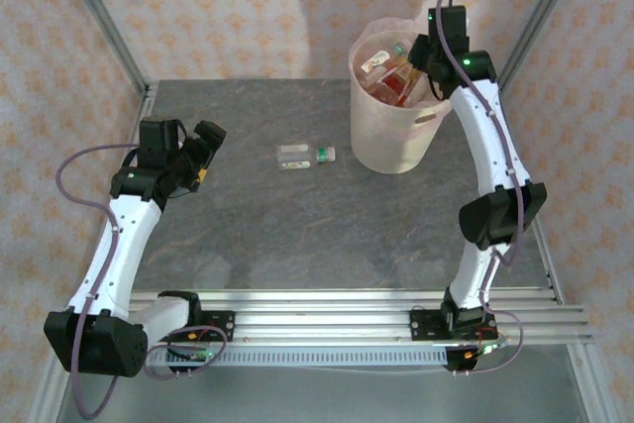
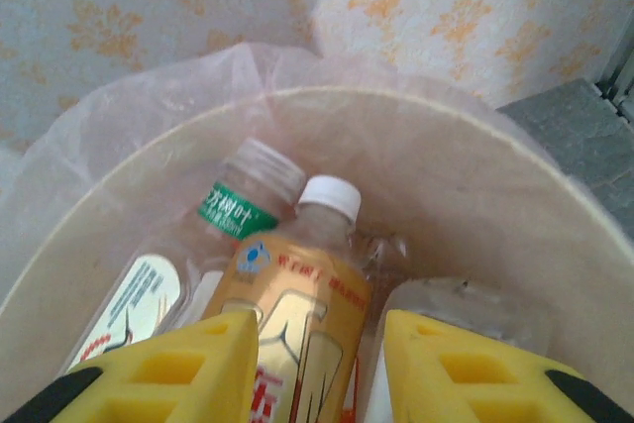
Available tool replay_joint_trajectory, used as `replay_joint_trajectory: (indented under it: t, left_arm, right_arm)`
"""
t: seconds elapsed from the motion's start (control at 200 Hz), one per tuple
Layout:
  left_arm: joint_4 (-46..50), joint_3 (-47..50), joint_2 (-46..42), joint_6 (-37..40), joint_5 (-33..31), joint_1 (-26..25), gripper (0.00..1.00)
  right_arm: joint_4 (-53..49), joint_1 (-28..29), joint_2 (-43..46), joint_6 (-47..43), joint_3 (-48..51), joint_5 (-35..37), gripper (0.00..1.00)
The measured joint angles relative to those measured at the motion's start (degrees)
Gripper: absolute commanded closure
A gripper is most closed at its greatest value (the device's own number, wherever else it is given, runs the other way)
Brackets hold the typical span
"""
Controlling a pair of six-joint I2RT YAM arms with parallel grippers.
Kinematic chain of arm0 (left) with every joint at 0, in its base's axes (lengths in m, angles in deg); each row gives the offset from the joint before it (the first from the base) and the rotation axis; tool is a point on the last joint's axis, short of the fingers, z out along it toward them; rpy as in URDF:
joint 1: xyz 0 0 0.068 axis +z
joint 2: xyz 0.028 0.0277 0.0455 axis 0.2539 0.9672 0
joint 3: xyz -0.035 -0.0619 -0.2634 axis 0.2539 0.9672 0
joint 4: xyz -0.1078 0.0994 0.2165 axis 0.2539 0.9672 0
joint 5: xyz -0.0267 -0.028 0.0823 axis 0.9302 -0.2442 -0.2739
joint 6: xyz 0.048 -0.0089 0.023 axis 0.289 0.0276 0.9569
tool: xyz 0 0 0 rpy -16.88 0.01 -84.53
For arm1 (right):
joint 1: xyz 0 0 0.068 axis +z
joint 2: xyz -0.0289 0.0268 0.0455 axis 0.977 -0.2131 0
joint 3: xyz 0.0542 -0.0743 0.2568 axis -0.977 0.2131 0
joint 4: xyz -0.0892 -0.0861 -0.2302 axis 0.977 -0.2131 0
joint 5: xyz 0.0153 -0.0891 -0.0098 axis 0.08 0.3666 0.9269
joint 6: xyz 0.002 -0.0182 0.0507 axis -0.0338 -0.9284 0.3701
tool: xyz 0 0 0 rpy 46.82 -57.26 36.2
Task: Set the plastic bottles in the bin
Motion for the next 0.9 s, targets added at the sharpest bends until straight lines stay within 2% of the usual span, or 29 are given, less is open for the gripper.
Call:
replay_joint_trajectory:
  t: [0.14, 0.295, 0.425, 0.666, 0.756, 0.896]
  left_arm:
    - [0.0, 0.0, 0.0, 0.0, 0.0, 0.0, 0.0]
    - [0.0, 0.0, 0.0, 0.7, -0.1, 0.0, 0.0]
    - [0.0, 0.0, 0.0, 1.5, -1.1, 0.0, 0.0]
    - [0.0, 0.0, -0.5, 3.0, -3.0, -0.3, 0.0]
    - [0.0, 0.2, -1.0, 3.2, -3.7, -0.4, 0.0]
    - [0.1, 1.3, -2.0, 3.4, -5.2, -0.4, 0.0]
  right_arm:
    - [-2.0, -0.3, -3.1, -0.4, -4.7, -0.2, 0.6]
    - [-3.8, -0.3, -3.3, -0.5, -4.9, -2.2, 0.57]
    - [-3.9, -0.3, -1.7, -0.7, -1.9, -4.3, 0.5]
    - [-3.7, 0.9, 8.0, -1.7, 7.9, -8.5, 0.35]
    - [-2.4, 3.3, 13.7, -2.3, 12.9, -9.5, 0.3]
    - [-0.4, 9.2, 21.9, -4.0, 19.7, -10.2, 0.17]
